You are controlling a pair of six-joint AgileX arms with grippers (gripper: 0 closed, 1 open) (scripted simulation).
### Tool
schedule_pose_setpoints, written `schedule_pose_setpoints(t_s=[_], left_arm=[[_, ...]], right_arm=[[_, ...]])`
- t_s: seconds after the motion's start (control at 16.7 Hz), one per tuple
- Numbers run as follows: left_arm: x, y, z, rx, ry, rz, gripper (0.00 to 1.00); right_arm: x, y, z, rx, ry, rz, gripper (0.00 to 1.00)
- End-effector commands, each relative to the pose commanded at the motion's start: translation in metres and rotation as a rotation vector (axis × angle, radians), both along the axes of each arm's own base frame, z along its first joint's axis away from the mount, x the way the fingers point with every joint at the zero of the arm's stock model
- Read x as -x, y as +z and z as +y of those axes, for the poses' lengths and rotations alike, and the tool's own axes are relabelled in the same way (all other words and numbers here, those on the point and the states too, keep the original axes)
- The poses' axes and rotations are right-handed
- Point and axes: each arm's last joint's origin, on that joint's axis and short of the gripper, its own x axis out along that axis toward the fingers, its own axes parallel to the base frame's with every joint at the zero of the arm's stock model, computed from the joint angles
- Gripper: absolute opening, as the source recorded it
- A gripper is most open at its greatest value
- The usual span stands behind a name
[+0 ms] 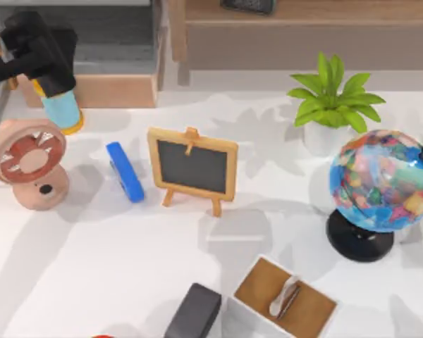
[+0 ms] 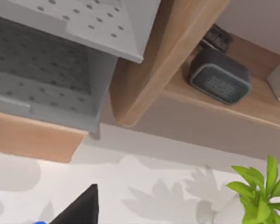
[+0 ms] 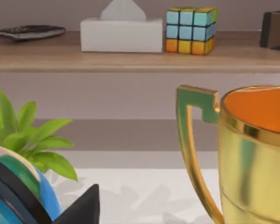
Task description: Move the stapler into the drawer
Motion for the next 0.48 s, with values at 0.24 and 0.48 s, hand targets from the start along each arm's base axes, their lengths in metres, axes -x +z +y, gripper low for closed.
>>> schedule_pose_setpoints(t_s=[0.24, 0.48], left_arm=[[-0.083, 0.005, -0.052, 0.026, -0.001, 0.337, 1.00], [-0.152, -0.049, -0.091, -0.053, 0.084, 0.702, 1.00]], right_arm=[[0.000, 0.000, 0.000, 0.000, 0.000, 0.000, 1.00], [0.000, 0.000, 0.000, 0.000, 0.000, 0.000, 1.00]])
